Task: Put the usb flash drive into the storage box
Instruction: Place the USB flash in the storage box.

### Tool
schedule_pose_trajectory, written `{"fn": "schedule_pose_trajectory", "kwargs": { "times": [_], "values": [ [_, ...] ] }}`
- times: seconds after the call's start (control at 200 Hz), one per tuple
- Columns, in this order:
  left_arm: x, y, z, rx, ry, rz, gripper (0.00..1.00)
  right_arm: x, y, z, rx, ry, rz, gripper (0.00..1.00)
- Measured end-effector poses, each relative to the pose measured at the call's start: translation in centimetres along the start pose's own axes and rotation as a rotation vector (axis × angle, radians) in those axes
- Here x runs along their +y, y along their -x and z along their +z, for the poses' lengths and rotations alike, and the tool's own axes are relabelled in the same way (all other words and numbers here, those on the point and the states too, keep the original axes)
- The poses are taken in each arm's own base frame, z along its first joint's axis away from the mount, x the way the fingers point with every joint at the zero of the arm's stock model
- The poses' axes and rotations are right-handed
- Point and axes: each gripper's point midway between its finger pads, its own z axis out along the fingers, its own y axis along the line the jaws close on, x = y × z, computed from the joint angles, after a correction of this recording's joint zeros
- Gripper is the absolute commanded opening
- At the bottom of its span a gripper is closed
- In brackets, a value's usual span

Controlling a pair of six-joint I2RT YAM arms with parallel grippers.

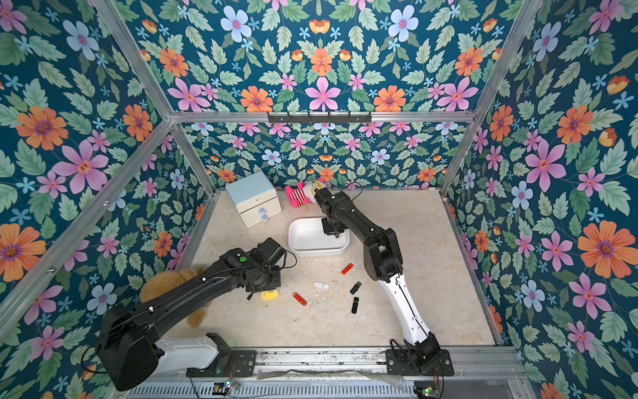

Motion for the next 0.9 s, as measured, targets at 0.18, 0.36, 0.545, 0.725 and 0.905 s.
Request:
{"fn": "schedule_pose_trajectory", "kwargs": {
  "times": [0.18, 0.36, 0.545, 0.725, 0.905],
  "values": [
    [-0.2, 0.2, 0.2, 0.005, -0.002, 0.007, 0.0, -0.4, -0.2, 0.9, 0.011, -0.028, -0.014, 0.0],
    [-0.5, 0.6, 0.1, 0.001, -0.006, 0.014, 0.0, -0.7, -0.4, 1.8, 0.024, -0.048, -0.028, 0.0],
    [-0.6, 0.8, 0.1, -0.003, -0.009, 0.015, 0.0, -0.7, -0.2, 1.9, 0.023, -0.052, -0.043, 0.05],
    [-0.7, 1.1, -0.1, -0.009, -0.014, 0.016, 0.0, -0.7, -0.2, 1.9, 0.023, -0.052, -0.049, 0.17],
    [-1.0, 1.5, -0.3, -0.013, -0.016, 0.015, 0.0, -0.7, -0.3, 1.9, 0.026, -0.052, -0.05, 0.24]
  ]
}}
